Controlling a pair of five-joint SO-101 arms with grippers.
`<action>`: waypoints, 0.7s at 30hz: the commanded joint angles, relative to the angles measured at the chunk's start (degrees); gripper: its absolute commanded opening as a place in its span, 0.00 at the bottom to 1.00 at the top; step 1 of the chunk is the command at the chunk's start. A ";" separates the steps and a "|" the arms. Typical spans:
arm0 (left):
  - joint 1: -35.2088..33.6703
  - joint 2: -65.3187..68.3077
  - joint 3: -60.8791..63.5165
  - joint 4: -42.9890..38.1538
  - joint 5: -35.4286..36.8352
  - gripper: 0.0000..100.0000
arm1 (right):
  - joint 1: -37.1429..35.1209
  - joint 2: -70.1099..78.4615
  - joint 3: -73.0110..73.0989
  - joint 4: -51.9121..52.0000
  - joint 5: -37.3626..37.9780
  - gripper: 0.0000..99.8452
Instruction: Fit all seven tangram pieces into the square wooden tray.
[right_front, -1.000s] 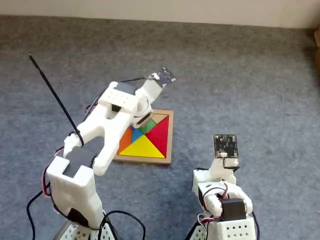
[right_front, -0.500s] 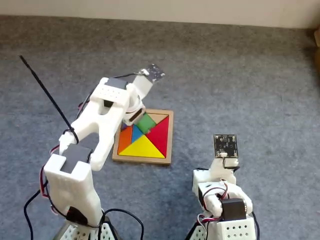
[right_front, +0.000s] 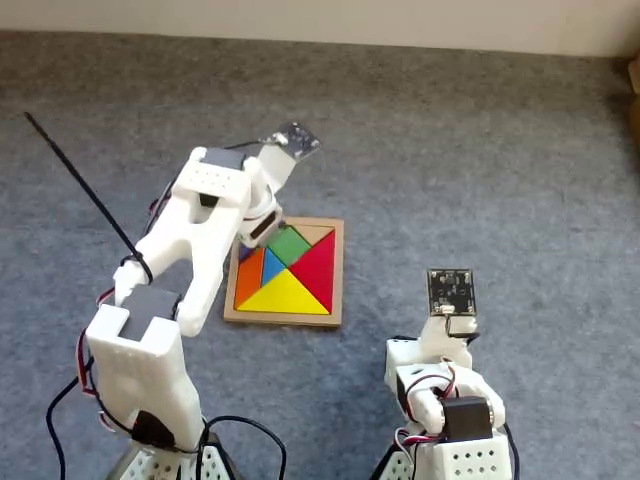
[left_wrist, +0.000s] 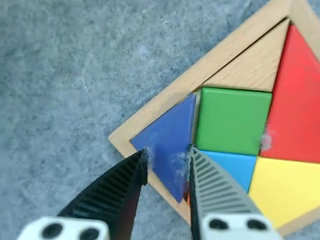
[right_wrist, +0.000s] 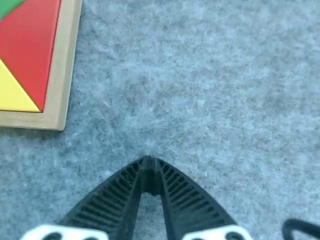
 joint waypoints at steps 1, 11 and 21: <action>0.48 -0.75 -7.69 4.75 3.96 0.14 | 0.22 -1.01 8.13 0.31 0.62 0.01; 4.35 -0.75 -15.87 11.87 5.98 0.14 | 0.22 -1.01 8.13 0.31 0.62 0.01; 4.35 -15.25 -9.36 14.33 9.49 0.14 | 0.22 -1.01 8.13 0.31 0.62 0.01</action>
